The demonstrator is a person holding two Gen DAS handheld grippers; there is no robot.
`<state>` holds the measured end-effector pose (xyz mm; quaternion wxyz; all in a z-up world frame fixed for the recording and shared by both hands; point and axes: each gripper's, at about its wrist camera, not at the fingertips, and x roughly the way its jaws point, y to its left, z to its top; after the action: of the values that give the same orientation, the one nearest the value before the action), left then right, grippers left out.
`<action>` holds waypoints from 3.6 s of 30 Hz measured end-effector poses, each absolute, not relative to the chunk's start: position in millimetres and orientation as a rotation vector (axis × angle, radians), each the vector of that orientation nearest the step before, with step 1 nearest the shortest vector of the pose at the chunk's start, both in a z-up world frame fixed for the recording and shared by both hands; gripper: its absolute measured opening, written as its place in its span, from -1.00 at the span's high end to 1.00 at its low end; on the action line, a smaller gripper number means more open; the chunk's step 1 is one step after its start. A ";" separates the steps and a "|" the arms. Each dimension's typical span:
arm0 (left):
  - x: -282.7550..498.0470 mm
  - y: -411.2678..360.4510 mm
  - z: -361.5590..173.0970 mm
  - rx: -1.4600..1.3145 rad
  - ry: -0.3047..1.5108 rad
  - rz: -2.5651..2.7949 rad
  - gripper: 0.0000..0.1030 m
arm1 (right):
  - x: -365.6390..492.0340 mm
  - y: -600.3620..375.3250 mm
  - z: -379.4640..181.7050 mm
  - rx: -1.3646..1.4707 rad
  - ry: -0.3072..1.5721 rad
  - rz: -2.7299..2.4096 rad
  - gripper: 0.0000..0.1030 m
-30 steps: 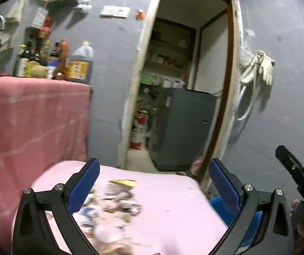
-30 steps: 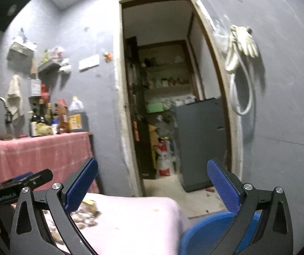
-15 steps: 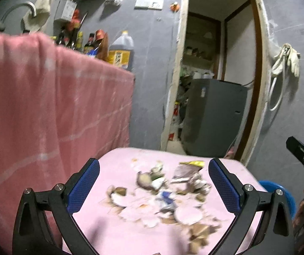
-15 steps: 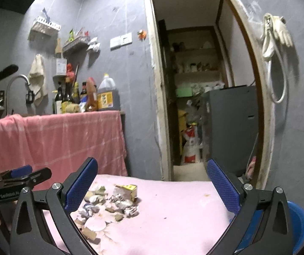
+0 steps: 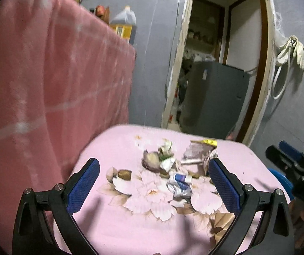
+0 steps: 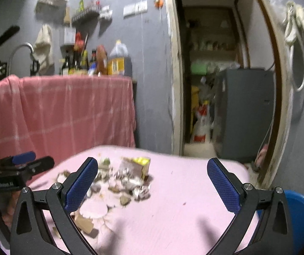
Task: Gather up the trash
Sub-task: 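Move both open tools back over the trash pile, then grasp the crumpled white-blue wrapper with the left tool while the right tool grasps the brown lump, then carry both items over the blue basin and open both tools to drop them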
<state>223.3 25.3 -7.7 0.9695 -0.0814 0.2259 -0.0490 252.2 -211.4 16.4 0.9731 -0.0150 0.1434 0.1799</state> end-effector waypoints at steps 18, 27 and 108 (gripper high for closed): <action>274.8 17.0 -35.7 -0.236 0.773 -0.264 -0.13 | 307.9 -176.5 -29.8 -0.112 0.717 0.549 0.06; 285.9 9.1 -36.2 -0.232 0.809 -0.304 0.14 | 318.0 -165.1 -38.1 -0.149 0.793 0.576 0.39; 310.7 -324.1 -24.1 -0.128 0.756 -0.700 0.20 | 223.3 -486.9 11.6 0.219 0.399 -0.138 0.43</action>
<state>310.7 -324.1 -24.1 0.8682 -0.0611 0.3614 -0.3344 223.3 -486.9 11.6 0.9718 0.1084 0.1978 -0.0682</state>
